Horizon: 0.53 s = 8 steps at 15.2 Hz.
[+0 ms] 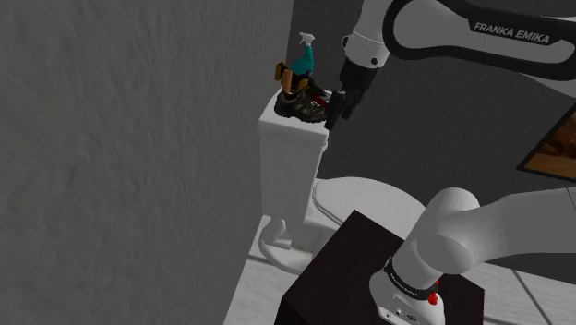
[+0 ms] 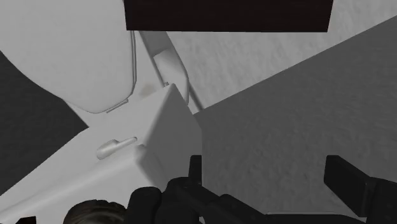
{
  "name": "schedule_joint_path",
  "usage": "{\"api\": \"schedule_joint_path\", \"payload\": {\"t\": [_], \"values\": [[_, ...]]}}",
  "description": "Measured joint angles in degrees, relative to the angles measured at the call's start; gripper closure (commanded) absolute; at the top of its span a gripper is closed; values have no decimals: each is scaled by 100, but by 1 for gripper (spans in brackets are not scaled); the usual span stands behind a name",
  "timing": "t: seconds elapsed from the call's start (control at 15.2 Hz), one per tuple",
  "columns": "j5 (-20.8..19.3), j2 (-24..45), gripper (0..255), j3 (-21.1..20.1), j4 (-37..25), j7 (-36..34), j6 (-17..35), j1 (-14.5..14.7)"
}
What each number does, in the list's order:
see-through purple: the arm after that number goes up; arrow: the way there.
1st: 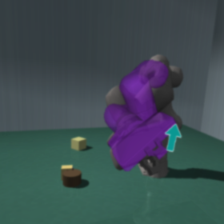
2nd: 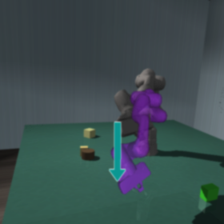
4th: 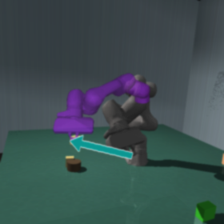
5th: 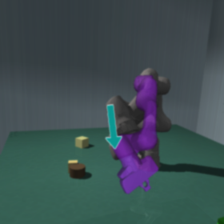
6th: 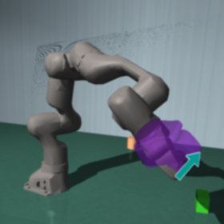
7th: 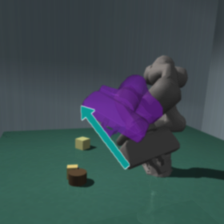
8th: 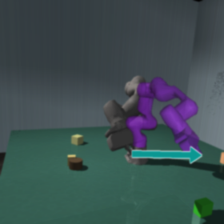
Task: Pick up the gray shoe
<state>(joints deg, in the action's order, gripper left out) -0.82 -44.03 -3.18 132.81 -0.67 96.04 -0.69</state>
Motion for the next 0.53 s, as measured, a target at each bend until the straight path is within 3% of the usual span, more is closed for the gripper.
{"api": "schedule_joint_path", "payload": {"t": [0.2, 0.53], "values": [[-35, 160, 0, 194, -107, 299, 120, 22], [-65, 775, 0, 991, -499, 1577, 568, 162]]}}
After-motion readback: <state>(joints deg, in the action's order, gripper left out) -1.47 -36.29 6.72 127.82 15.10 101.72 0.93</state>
